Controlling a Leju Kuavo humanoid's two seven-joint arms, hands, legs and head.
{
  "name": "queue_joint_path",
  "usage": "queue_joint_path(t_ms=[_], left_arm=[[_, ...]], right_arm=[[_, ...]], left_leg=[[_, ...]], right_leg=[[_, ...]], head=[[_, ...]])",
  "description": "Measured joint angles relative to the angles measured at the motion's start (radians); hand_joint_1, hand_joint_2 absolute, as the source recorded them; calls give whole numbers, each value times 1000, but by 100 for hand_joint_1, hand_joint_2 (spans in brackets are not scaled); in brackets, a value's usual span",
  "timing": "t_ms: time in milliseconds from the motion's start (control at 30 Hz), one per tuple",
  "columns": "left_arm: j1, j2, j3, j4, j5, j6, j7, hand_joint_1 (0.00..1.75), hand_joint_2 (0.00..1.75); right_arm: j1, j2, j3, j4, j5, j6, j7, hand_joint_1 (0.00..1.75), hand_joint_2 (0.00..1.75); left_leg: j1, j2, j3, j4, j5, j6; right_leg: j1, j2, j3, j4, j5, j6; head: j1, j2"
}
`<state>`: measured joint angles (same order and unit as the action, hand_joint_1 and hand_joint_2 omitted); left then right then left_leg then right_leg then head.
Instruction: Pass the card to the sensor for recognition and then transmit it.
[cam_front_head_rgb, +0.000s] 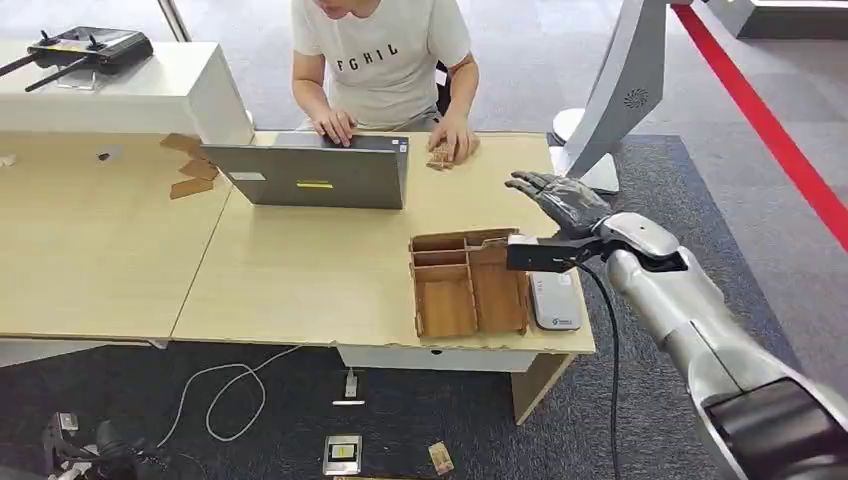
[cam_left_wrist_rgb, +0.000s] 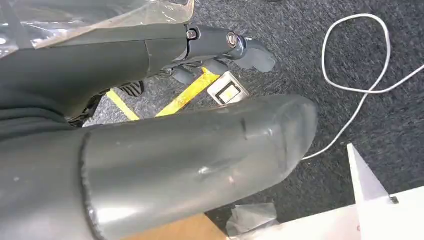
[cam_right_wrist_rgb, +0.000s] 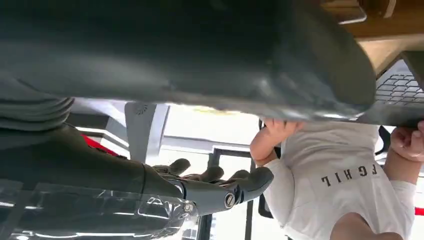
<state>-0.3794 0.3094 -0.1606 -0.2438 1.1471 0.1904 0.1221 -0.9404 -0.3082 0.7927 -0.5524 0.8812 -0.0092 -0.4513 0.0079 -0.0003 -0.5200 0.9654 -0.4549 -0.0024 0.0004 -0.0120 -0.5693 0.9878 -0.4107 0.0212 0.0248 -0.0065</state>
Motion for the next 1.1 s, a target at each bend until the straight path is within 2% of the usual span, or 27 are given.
queue_joint_path(t_ms=[100, 133, 1100], left_arm=[[-1, 0, 2, 0, -8, 2, -1, 0, 0], [-1, 0, 2, 0, -11, 3, -4, 0, 0], [-22, -23, 26, 0, -55, 28, 0, 0, 0]], right_arm=[[7, 0, 4, 0, -1, 0, -4, 0, 0], [10, 0, 5, 0, -1, 0, -5, 0, 175], [63, 1, 14, 0, -18, -26, 3, 0, 175]], left_leg=[[0, 0, 0, 0, 0, 0], [0, 0, 0, 0, 0, 0], [0, 0, -1, 0, 0, 0]], right_leg=[[0, 0, 0, 0, 0, 0], [0, 0, 0, 0, 0, 0], [0, 0, -1, 0, 0, 0]], head=[[0, 0], [0, 0], [0, 0]])
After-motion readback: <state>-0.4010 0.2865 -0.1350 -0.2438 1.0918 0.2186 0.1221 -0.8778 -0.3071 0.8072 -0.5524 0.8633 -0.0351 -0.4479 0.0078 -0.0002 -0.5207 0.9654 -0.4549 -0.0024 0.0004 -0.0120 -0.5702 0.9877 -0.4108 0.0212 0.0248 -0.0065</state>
